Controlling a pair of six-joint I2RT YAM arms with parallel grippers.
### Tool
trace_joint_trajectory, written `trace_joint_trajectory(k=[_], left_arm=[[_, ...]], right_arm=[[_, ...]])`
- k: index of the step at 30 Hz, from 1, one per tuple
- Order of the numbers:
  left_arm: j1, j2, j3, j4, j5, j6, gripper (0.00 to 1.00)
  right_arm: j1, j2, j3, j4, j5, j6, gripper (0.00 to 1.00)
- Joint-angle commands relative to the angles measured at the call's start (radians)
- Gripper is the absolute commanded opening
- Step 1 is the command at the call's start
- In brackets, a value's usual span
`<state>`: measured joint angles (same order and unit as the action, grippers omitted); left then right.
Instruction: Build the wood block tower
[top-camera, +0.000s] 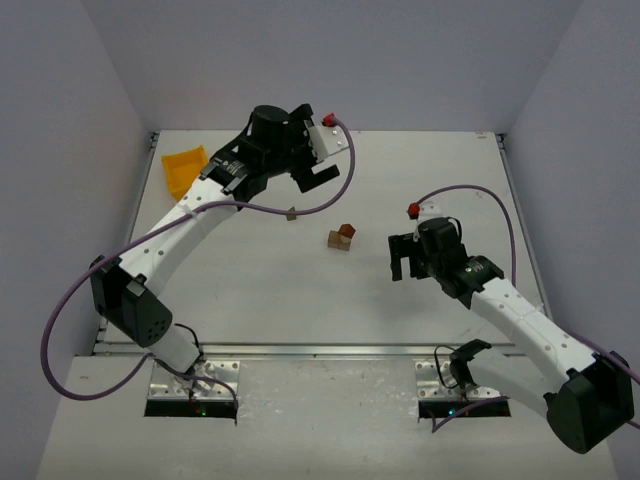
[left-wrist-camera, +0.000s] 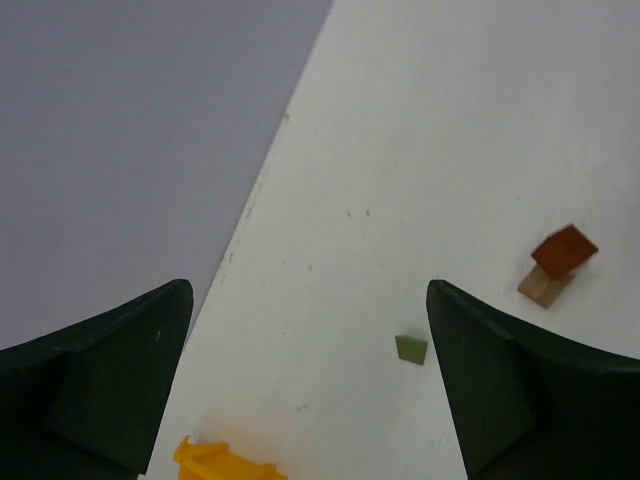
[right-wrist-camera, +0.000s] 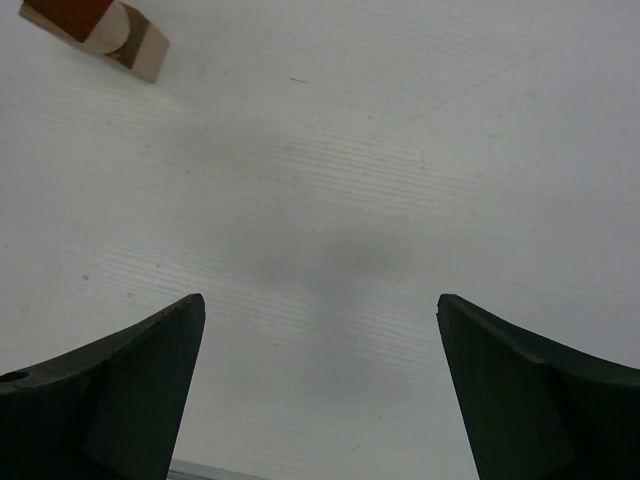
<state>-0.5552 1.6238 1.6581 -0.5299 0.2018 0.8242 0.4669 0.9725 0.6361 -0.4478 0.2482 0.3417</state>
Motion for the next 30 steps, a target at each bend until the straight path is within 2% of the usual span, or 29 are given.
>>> trace_joint_trajectory(k=[1, 3, 6, 9, 14, 22, 30], left_arm=[[-0.011, -0.126, -0.148, 0.488, -0.109, -0.422, 1.0], [-0.008, -0.167, -0.212, 0.591, -0.165, -0.631, 1.0], [-0.006, -0.215, -0.333, 0.604, -0.345, -0.951, 1.0], [-0.006, -0.232, -0.471, 0.585, -0.581, -1.129, 1.0], [0.024, -0.225, -0.569, 0.463, -0.711, -1.228, 1.0], [0.19, -0.263, -0.719, 0.495, -0.612, -1.318, 1.0], [0.237, -0.251, -0.748, 0.503, -0.626, -1.344, 1.0]], right_arm=[[0.01, 0.076, 0.035, 0.144, -0.159, -0.074, 0.99], [0.012, 0.141, 0.068, 0.169, -0.155, -0.082, 0.99], [0.021, 0.239, 0.116, 0.216, -0.155, -0.091, 0.99], [0.032, 0.297, 0.145, 0.25, -0.173, -0.105, 0.99], [0.053, 0.392, 0.199, 0.288, -0.182, -0.123, 0.99], [0.076, 0.535, 0.326, 0.302, -0.174, -0.144, 0.99], [0.093, 0.637, 0.406, 0.269, -0.123, -0.177, 0.99]])
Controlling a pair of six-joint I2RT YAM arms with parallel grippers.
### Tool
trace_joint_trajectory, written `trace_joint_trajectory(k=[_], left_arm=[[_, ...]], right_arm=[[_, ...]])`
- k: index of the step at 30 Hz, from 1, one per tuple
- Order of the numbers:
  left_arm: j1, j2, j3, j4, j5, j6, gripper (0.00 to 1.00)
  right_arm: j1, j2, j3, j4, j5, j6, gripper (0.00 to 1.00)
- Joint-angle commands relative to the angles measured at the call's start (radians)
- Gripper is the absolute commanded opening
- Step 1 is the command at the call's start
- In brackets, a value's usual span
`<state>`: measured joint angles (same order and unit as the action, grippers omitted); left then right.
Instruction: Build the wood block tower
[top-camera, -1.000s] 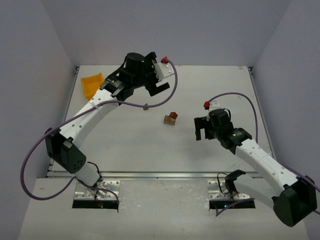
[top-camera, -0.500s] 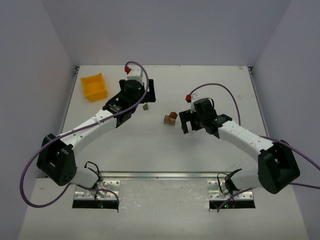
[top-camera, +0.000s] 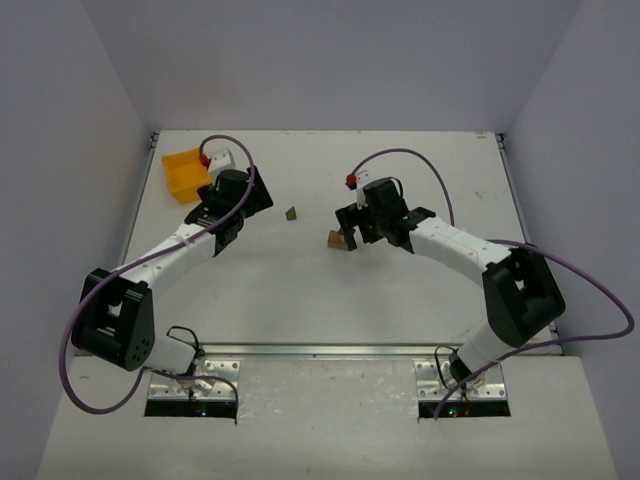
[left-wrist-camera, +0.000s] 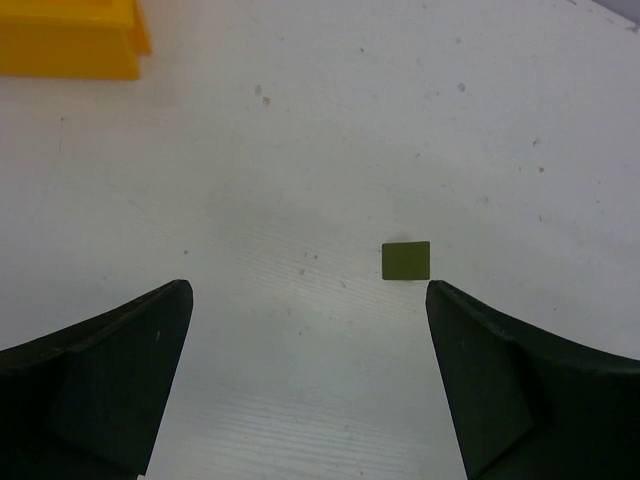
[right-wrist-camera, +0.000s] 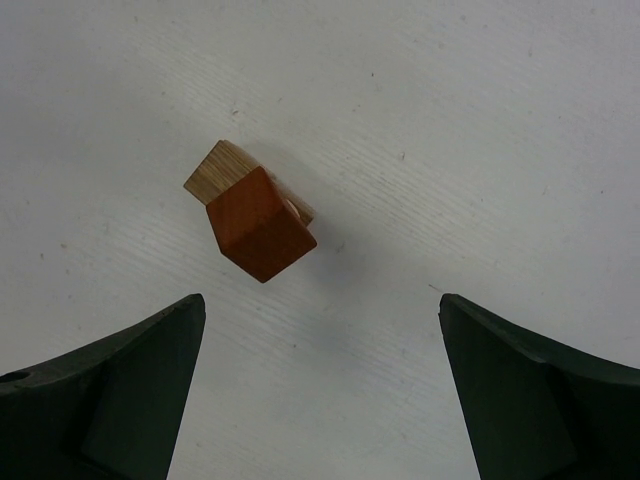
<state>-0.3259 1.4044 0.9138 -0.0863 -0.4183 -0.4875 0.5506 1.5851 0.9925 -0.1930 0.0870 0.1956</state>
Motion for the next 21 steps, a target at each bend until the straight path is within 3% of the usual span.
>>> trace_joint_trajectory(k=[1, 21], left_arm=[[0.009, -0.031, -0.005, 0.06, -0.011, -0.033, 1.0], [0.018, 0.011, 0.016, 0.066, 0.032, -0.02, 1.0]], right_arm=[[0.011, 0.034, 0.055, 0.01, 0.048, -0.034, 0.99], [0.022, 0.055, 0.078, -0.031, 0.131, -0.054, 0.99]])
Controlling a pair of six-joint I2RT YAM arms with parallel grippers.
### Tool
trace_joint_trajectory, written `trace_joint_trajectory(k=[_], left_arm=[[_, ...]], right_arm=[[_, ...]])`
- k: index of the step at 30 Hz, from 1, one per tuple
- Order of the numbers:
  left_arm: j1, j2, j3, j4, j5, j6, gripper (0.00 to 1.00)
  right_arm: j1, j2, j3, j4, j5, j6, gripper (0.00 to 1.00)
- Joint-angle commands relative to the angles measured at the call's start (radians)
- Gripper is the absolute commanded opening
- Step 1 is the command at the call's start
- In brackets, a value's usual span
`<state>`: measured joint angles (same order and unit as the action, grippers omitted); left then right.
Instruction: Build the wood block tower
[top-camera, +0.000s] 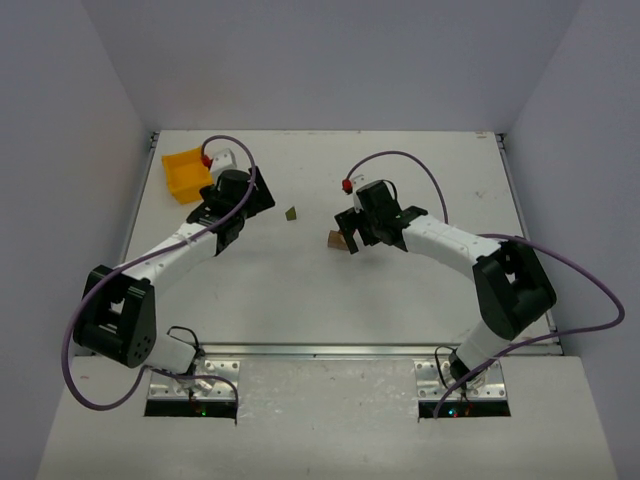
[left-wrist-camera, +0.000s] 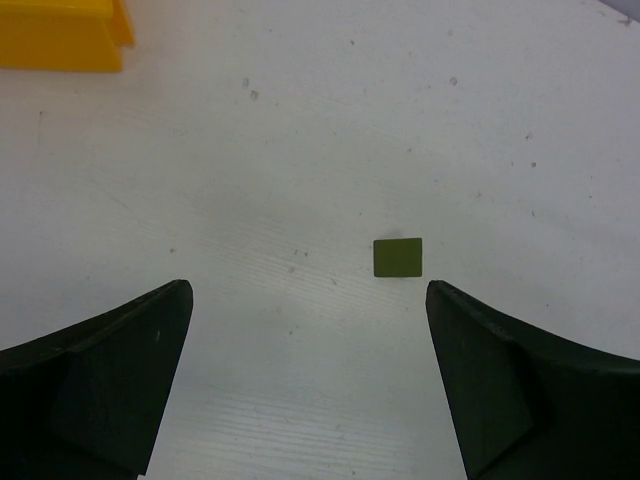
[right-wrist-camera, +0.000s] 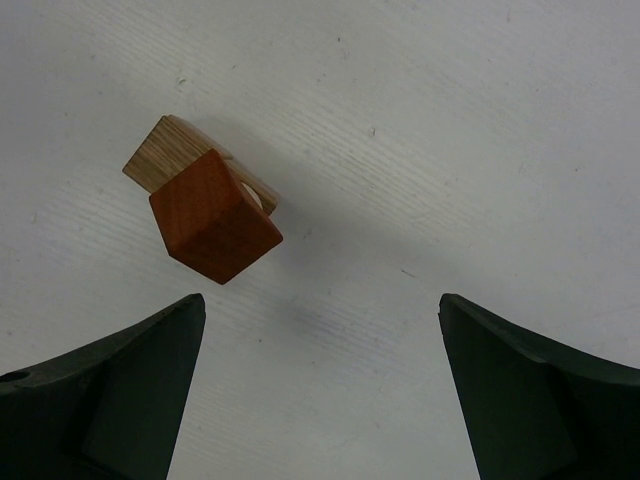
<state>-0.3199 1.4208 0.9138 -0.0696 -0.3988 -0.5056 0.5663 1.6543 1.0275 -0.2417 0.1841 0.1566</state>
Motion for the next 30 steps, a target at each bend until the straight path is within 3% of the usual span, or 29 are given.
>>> trace_joint_trajectory(k=[1, 30], left_arm=[[0.012, -0.005, 0.014, 0.048, 0.012, -0.002, 1.0], [0.012, 0.0, 0.014, 0.053, 0.049, 0.015, 1.0]], right_arm=[[0.006, -0.013, 0.043, 0.019, 0.035, -0.015, 0.99], [0.006, -0.007, 0.038, 0.035, 0.075, -0.012, 0.99]])
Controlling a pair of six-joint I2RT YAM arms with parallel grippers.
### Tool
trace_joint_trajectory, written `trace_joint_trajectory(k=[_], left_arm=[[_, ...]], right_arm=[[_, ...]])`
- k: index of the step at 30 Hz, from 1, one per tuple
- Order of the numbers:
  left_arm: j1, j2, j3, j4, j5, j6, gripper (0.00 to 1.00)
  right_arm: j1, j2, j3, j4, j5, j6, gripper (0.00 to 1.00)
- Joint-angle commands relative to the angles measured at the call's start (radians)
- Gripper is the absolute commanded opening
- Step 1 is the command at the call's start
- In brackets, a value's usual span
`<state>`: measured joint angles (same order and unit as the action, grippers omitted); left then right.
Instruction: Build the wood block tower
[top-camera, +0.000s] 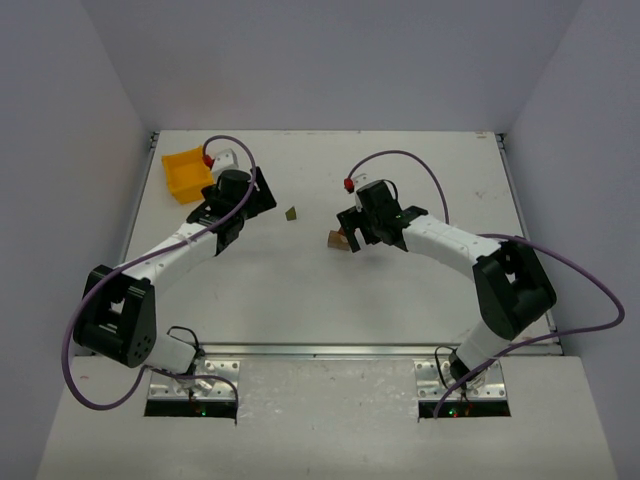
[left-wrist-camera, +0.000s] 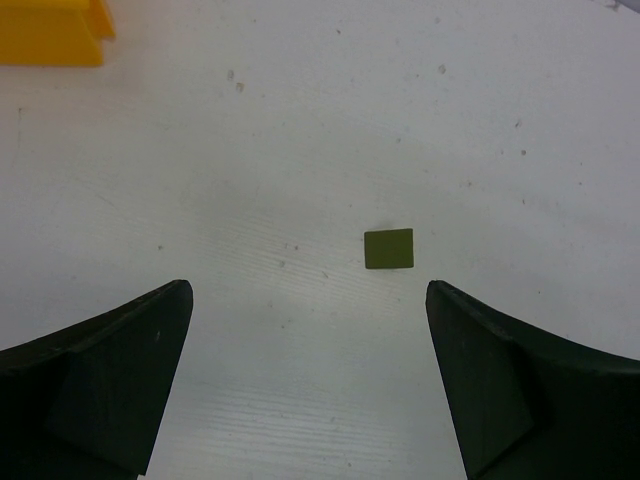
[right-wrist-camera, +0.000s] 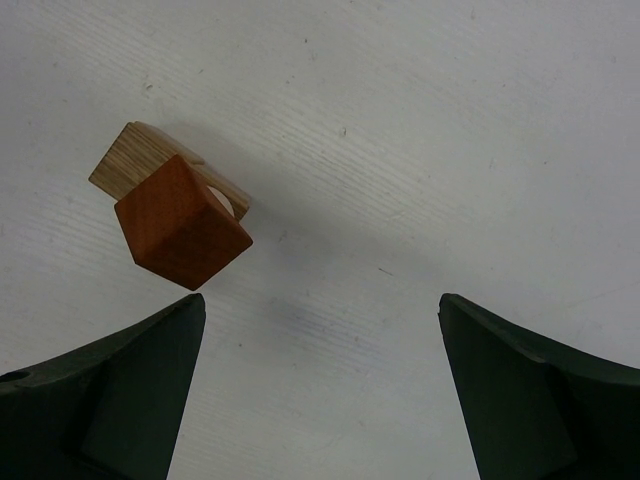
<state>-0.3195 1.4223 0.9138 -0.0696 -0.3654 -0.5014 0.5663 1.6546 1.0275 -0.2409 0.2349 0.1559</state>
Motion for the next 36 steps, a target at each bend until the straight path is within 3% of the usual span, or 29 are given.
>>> trace_joint_trajectory(k=[1, 14, 26, 36], left_arm=[[0.011, -0.002, 0.014, 0.053, 0.019, 0.012, 1.0], [0.011, 0.001, 0.013, 0.053, 0.036, 0.018, 1.0], [0.011, 0.0, 0.013, 0.053, 0.044, 0.022, 1.0], [0.011, 0.0, 0.014, 0.053, 0.046, 0.025, 1.0]], right_arm=[[0.006, -0.009, 0.037, 0.034, 0.027, -0.012, 0.99], [0.005, 0.001, 0.04, 0.048, 0.047, -0.013, 0.99], [0.007, -0.046, 0.015, 0.015, -0.057, -0.02, 0.99], [0.008, 0.004, 0.057, 0.031, 0.008, -0.025, 0.99]])
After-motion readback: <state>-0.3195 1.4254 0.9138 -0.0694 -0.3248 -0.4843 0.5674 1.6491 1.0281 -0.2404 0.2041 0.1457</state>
